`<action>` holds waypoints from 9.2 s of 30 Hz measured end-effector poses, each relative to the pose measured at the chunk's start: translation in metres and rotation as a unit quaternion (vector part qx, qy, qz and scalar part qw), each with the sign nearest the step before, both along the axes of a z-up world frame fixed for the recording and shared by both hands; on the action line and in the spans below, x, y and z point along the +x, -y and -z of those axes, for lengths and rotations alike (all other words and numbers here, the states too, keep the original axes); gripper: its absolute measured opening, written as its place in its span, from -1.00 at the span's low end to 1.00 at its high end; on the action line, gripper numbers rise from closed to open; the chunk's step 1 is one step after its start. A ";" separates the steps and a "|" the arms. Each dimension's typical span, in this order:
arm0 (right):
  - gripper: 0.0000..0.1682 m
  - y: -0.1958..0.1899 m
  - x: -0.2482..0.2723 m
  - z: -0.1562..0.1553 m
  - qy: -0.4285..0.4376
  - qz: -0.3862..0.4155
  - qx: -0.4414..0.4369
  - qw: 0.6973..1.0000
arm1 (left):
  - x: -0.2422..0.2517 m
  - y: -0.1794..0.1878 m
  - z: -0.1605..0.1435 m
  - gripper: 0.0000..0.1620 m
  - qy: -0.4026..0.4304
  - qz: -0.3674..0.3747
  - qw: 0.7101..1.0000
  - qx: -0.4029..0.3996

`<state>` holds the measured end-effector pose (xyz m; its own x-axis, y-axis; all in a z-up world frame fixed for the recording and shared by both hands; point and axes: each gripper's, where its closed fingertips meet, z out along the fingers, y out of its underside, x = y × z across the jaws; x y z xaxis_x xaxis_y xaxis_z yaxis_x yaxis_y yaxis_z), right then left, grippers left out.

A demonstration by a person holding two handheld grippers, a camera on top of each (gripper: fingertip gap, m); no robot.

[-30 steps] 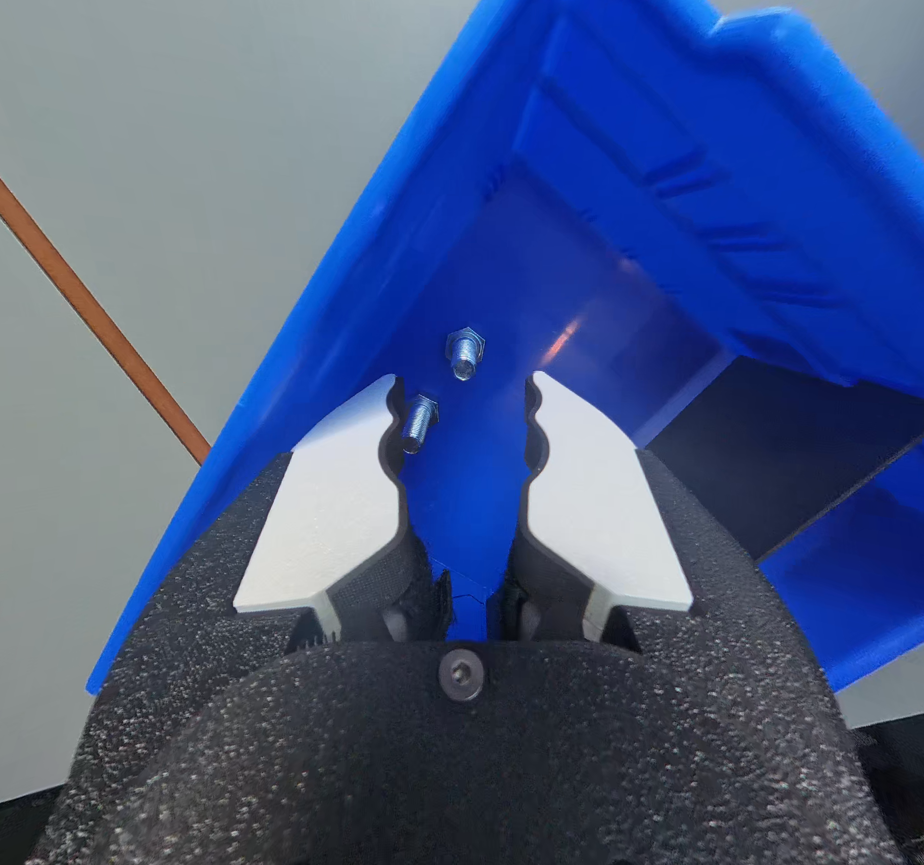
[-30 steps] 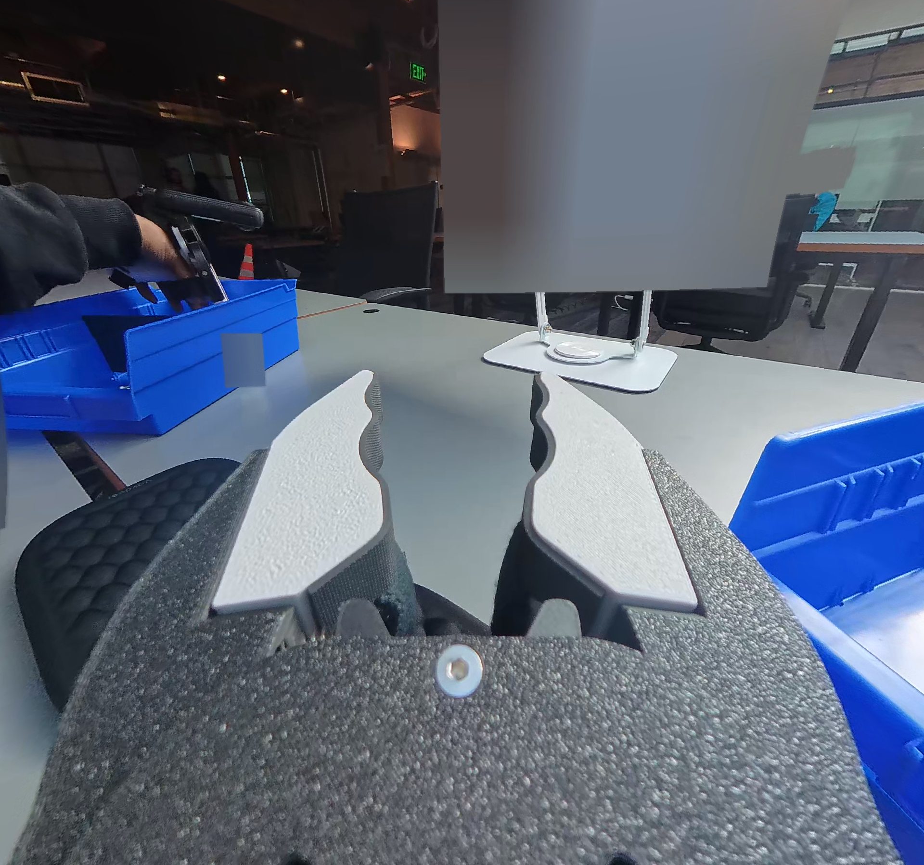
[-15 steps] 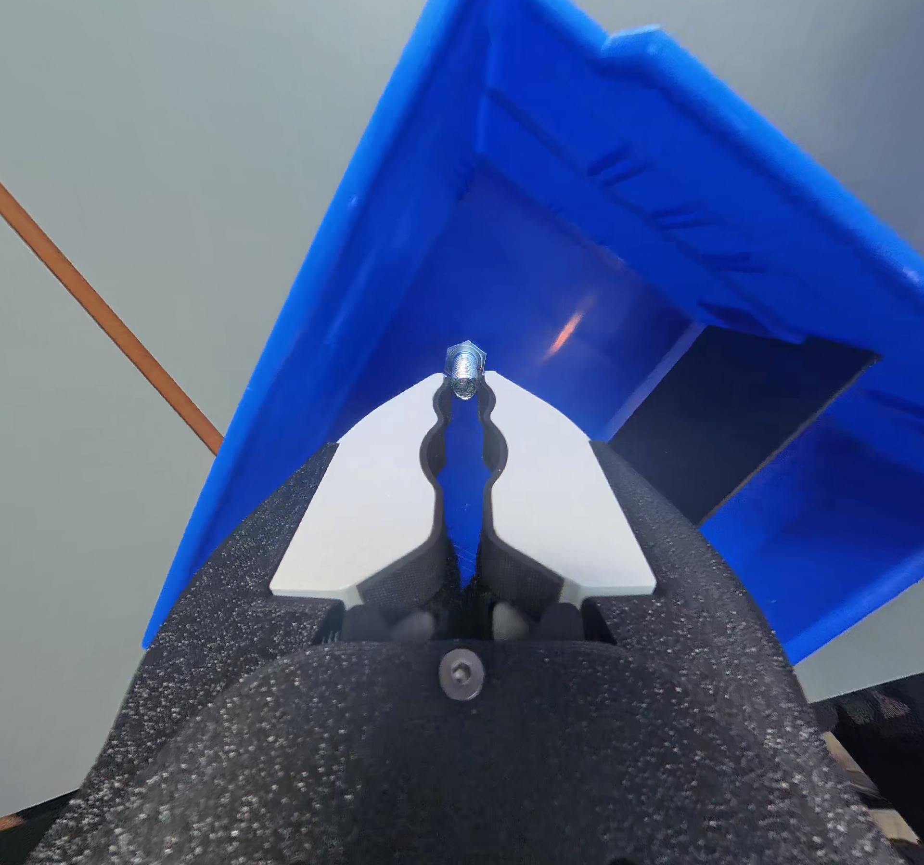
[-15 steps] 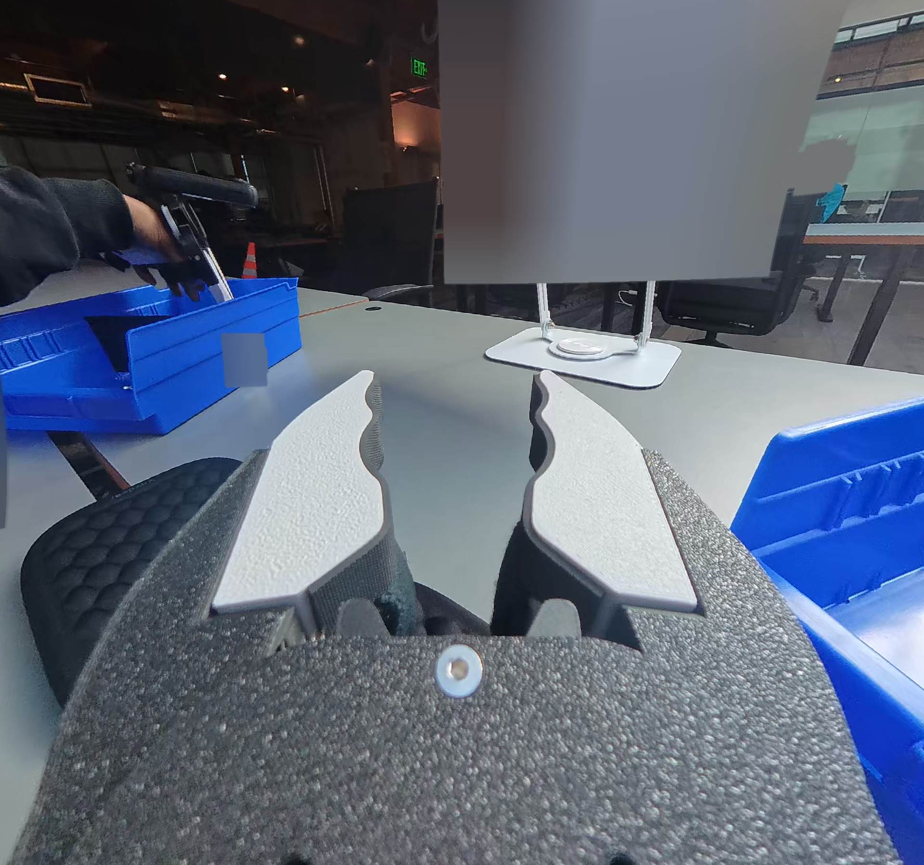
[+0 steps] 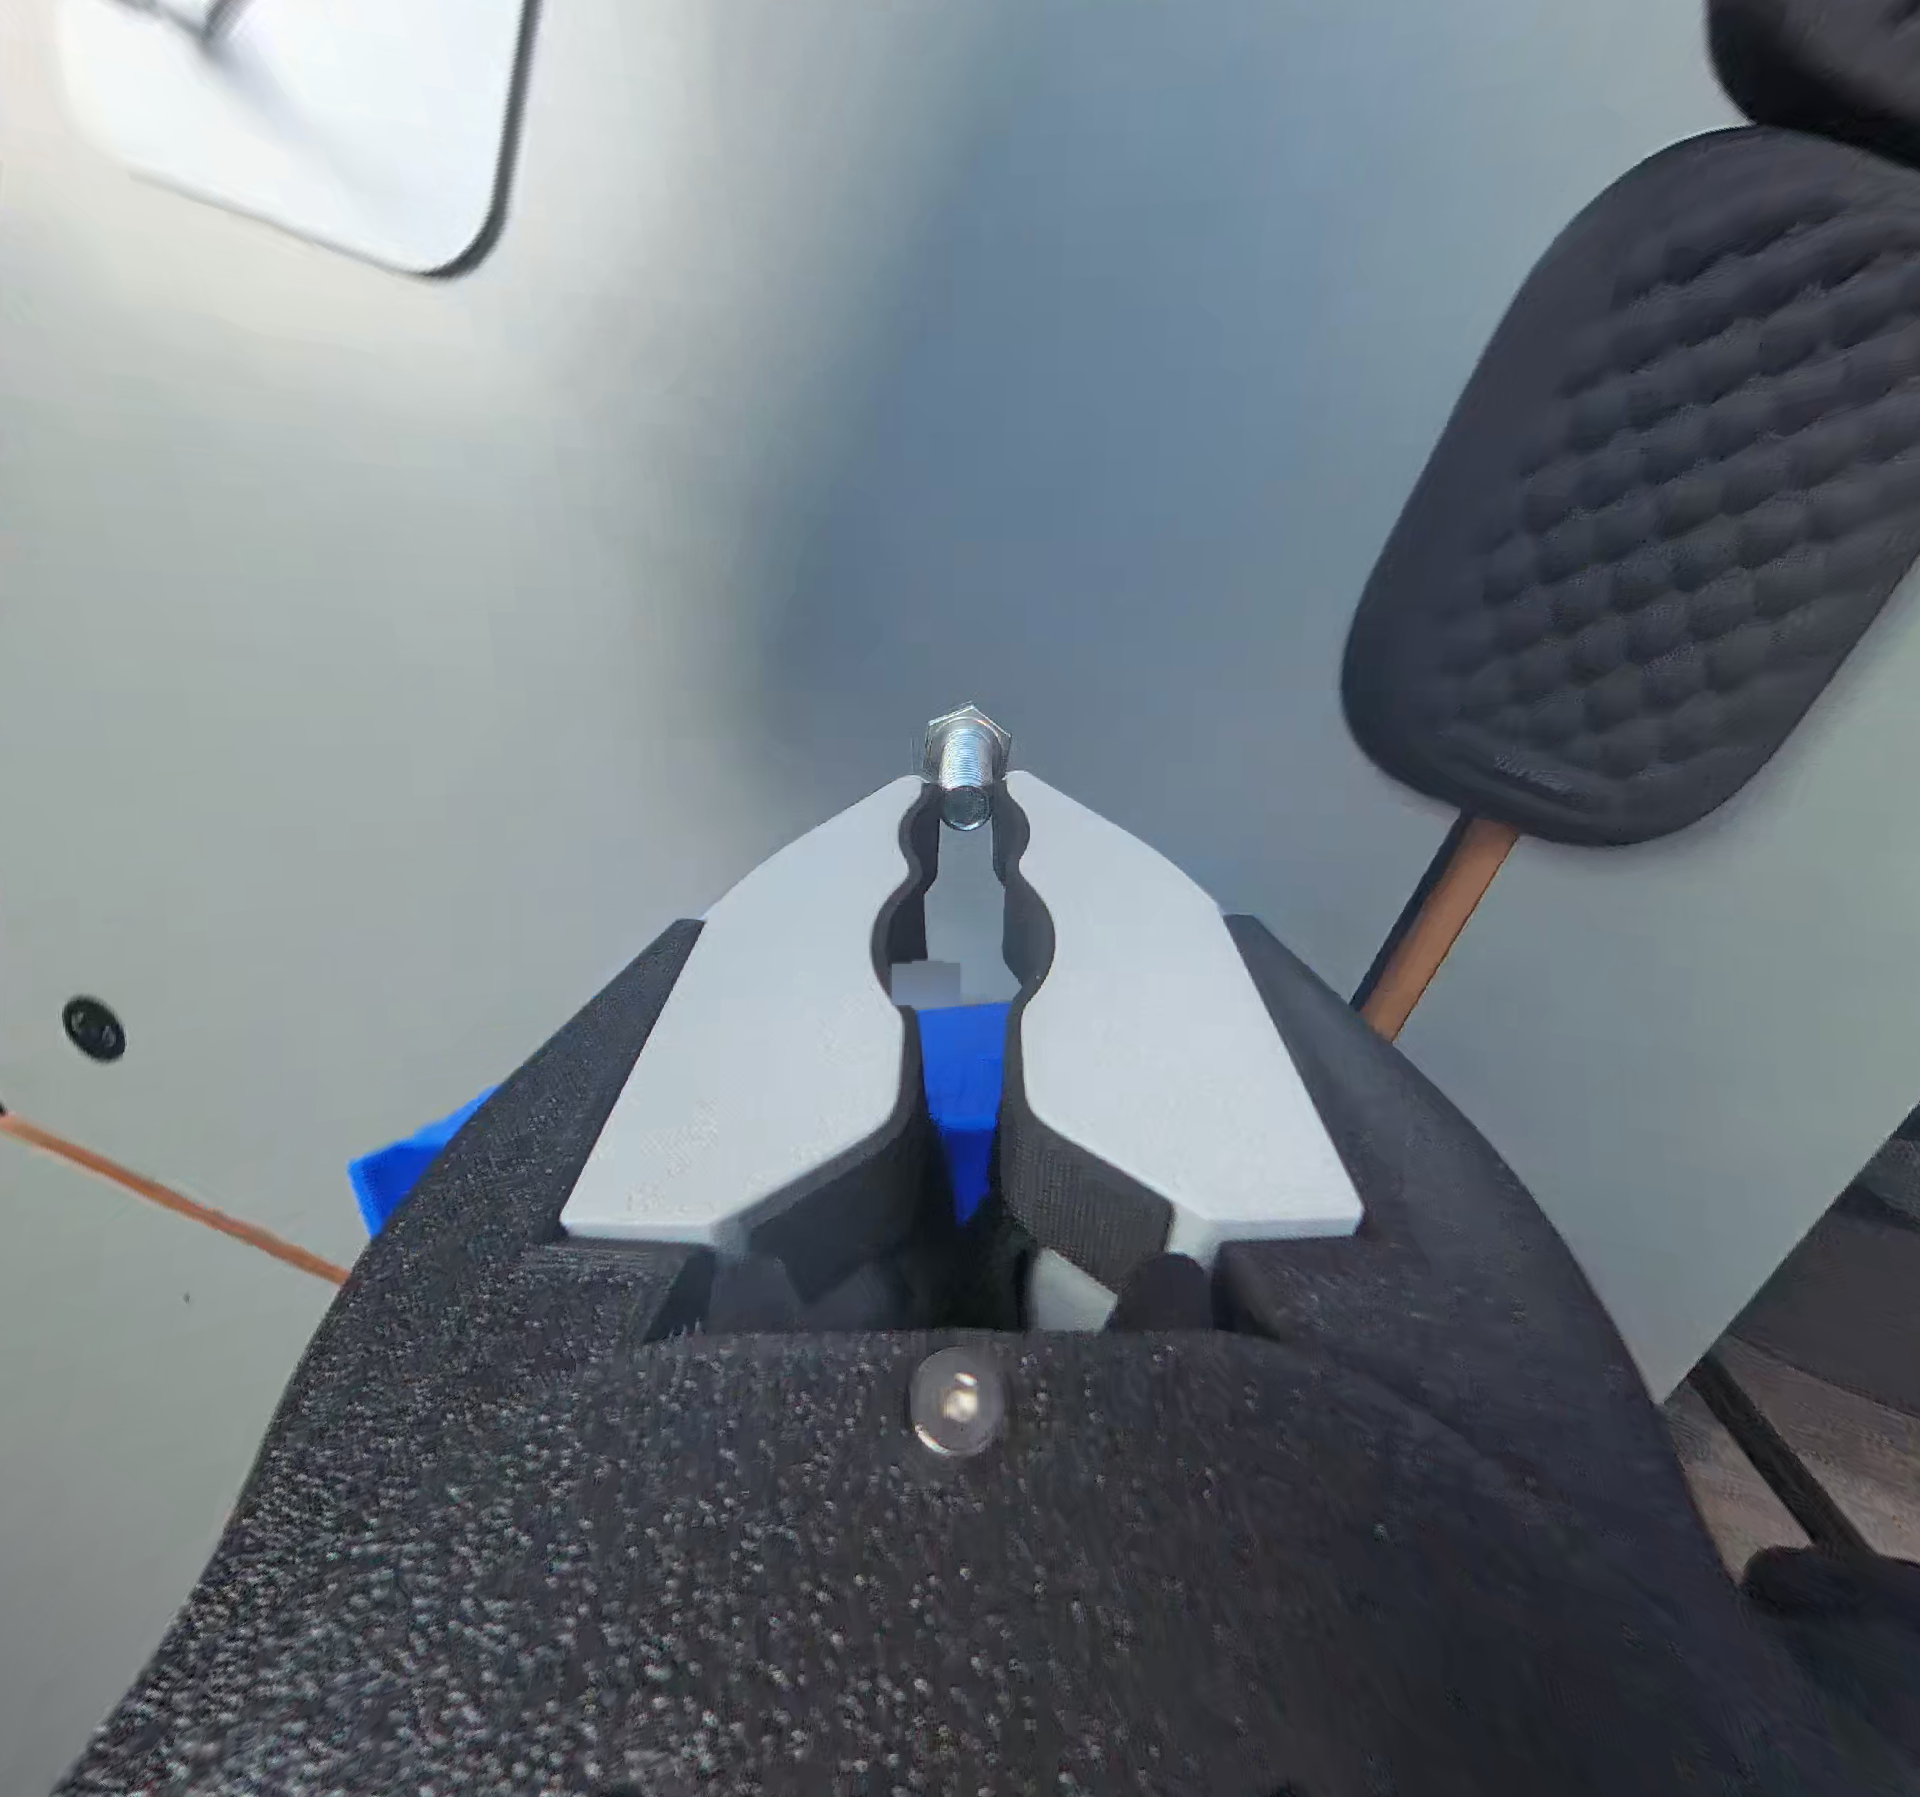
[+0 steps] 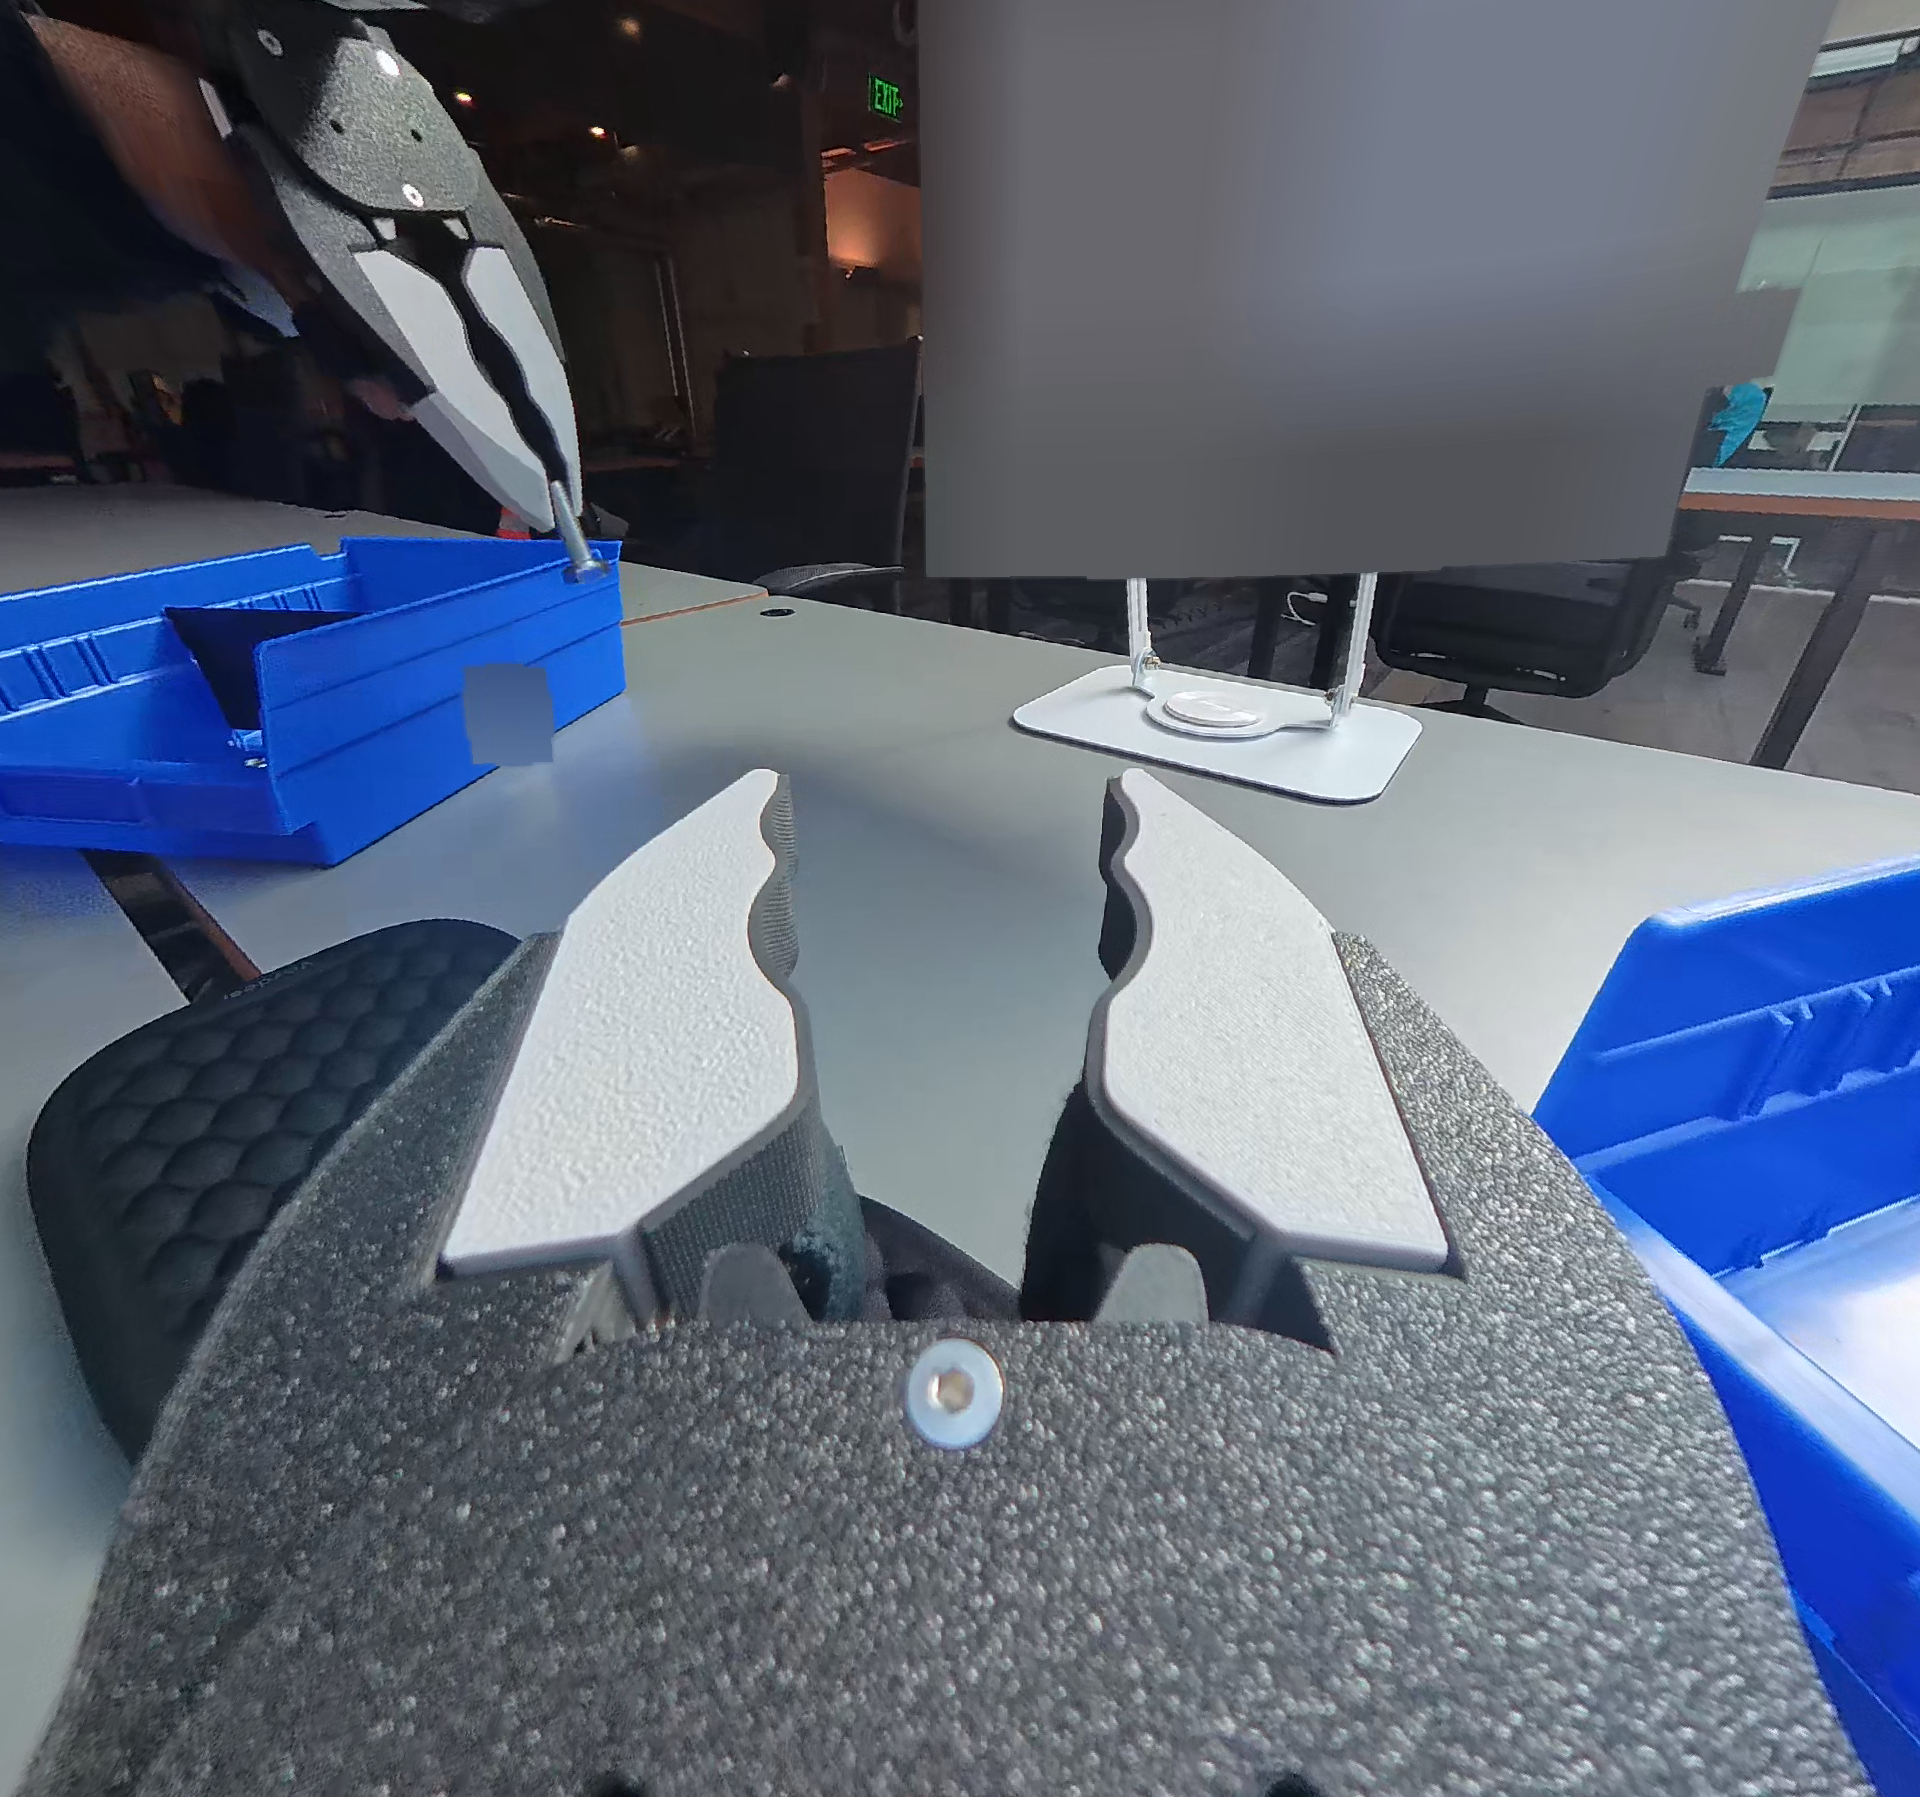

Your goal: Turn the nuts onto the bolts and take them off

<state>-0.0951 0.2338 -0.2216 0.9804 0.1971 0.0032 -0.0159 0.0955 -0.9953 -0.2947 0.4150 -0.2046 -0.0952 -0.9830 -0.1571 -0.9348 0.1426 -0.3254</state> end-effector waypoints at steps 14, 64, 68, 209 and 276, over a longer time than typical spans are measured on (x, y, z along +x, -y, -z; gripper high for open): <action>-0.33 0.001 0.000 -0.002 -0.008 -0.002 0.004 1.000 | 0.092 0.104 0.103 -0.89 -0.115 0.172 0.978 -0.011; -0.33 0.002 0.006 -0.004 -0.034 -0.003 0.013 0.999 | -0.194 0.005 0.108 -0.39 -0.090 -0.163 0.976 -0.112; -0.33 0.003 0.007 -0.005 -0.036 -0.003 0.015 0.999 | -0.196 -0.008 0.124 -0.45 -0.103 -0.171 0.975 -0.102; -0.89 -0.069 -0.107 0.000 0.235 -0.294 -0.200 0.905 | 0.083 0.132 0.003 0.06 0.626 0.044 0.770 -0.119; -0.54 -0.034 -0.008 0.090 0.375 -0.245 -0.483 0.752 | 0.115 0.154 0.027 -0.84 0.577 0.057 0.800 -0.154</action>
<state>-0.1030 0.2678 -0.3117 0.5821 0.8005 0.1429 0.7877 -0.5115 -0.3434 -0.1801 0.2615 -0.2312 -0.1525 -0.9874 0.0434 0.0258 -0.0478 -0.9985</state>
